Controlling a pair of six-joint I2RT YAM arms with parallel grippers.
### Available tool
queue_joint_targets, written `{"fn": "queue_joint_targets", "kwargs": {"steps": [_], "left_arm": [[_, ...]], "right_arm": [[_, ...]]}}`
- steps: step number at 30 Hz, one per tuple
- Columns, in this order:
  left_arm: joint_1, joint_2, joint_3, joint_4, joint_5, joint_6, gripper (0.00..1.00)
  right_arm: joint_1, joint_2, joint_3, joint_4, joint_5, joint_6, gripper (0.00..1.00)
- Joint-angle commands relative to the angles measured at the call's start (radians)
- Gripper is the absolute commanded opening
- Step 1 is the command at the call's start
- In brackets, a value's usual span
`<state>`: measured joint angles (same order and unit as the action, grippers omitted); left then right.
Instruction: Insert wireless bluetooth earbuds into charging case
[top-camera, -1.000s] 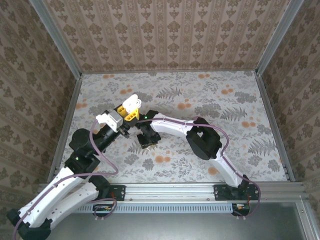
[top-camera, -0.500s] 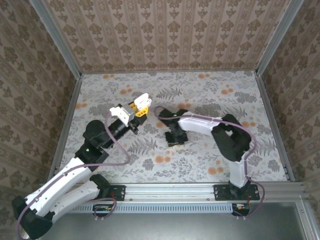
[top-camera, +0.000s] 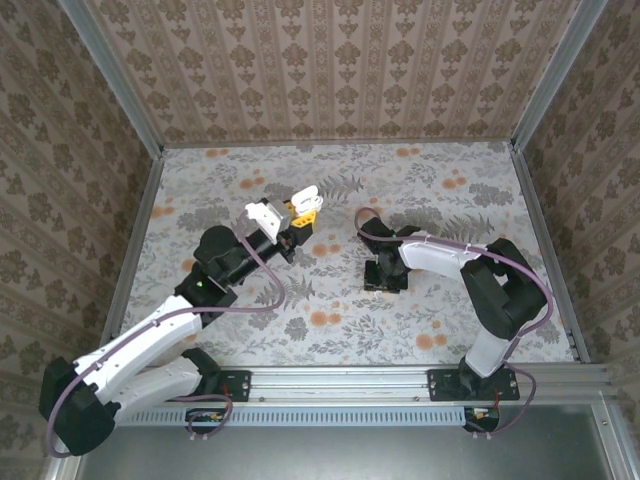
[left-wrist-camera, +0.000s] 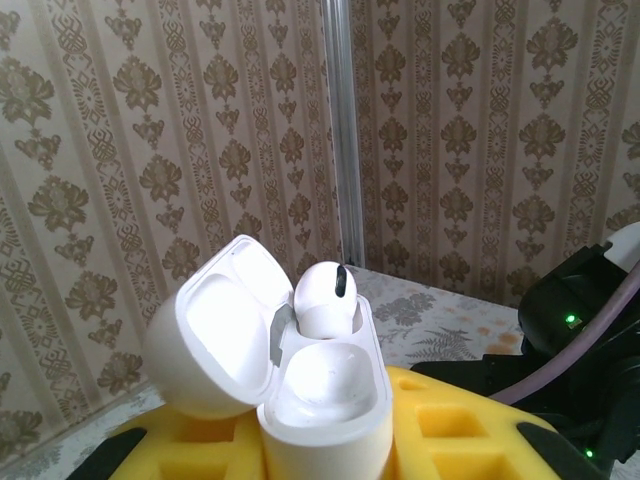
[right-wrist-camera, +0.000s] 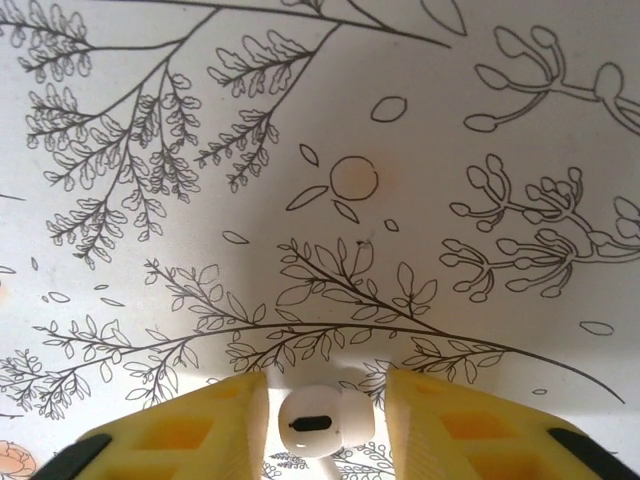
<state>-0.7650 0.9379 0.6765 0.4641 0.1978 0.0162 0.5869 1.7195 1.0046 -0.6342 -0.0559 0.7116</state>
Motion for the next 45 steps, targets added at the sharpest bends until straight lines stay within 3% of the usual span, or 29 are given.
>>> {"fn": "queue_joint_targets", "kwargs": {"steps": [1,9,45], "left_arm": [[-0.002,-0.001,0.011,0.073,0.014,-0.035,0.26],[-0.002,-0.010,0.014,0.064,0.009,-0.026,0.26],[0.000,-0.022,0.017,0.042,0.002,-0.021,0.26]], "right_arm": [[-0.004,0.000,0.017,-0.044,-0.003,-0.057,0.41],[0.001,0.041,0.062,-0.118,-0.004,-0.150,0.40],[0.034,0.116,0.141,-0.163,0.039,-0.152,0.37]]}}
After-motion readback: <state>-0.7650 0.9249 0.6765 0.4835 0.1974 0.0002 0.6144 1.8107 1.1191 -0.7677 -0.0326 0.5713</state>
